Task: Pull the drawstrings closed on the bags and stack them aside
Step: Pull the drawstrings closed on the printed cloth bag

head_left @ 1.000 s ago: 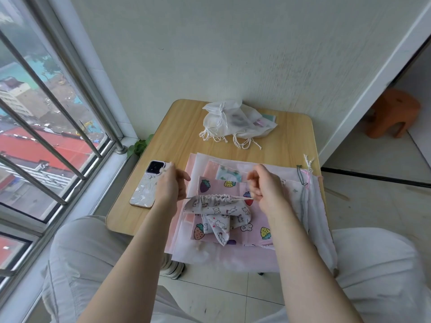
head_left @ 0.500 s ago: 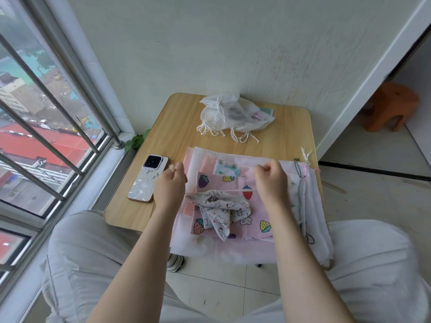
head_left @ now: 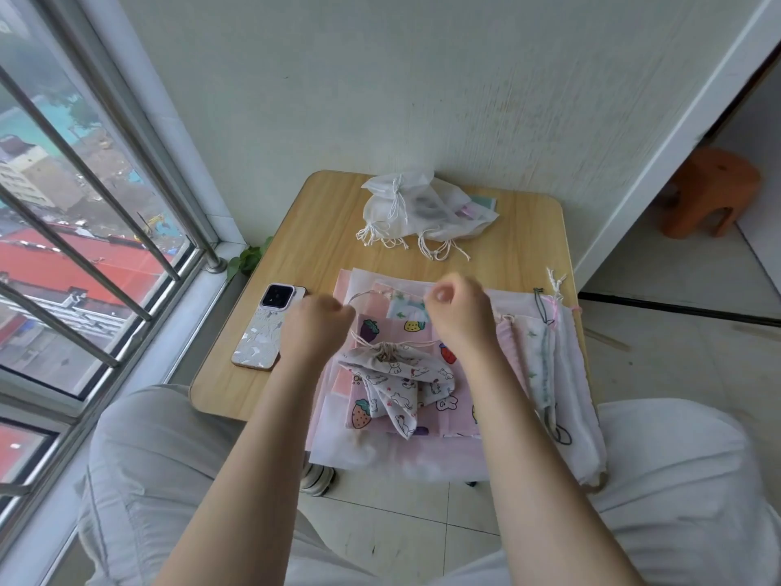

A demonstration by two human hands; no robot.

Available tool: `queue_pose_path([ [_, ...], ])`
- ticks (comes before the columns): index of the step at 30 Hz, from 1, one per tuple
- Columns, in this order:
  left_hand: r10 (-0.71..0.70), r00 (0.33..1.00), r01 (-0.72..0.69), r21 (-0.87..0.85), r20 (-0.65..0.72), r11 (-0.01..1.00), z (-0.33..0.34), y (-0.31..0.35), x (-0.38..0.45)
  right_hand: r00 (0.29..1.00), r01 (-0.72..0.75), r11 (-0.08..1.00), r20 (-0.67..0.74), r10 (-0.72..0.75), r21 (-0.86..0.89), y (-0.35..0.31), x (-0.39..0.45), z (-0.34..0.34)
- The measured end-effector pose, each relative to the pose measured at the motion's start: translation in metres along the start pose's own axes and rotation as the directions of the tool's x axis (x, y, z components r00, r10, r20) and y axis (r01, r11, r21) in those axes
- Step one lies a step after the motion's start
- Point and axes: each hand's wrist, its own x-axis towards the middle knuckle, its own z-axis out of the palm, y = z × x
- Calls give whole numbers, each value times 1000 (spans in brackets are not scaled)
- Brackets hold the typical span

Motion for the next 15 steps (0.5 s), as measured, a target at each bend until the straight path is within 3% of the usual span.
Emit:
queue_pose_path([
  [2, -111, 983, 82, 192, 148, 978, 10, -5, -4, 964, -94, 975, 227, 140, -204, 11, -7, 12],
  [3, -135, 978, 94, 240, 160, 966, 14, -3, -7, 935, -125, 960, 293, 198, -250, 13, -11, 18],
  [6, -124, 977, 78, 256, 171, 963, 23, 5, -16, 895, -178, 949, 358, 265, -259, 13, -19, 32],
  [9, -60, 980, 37, 121, 190, 992, 24, 8, -20, 889, -190, 971, 394, 234, -149, 6, -22, 31],
  [13, 69, 993, -57, -121, 93, 991, 25, 12, -23, 904, -151, 987, 398, 157, -47, 3, -21, 27],
  [15, 67, 993, -28, -355, 98, 934, 21, 21, -29, 901, -162, 986, 403, 164, -40, 5, -21, 30],
])
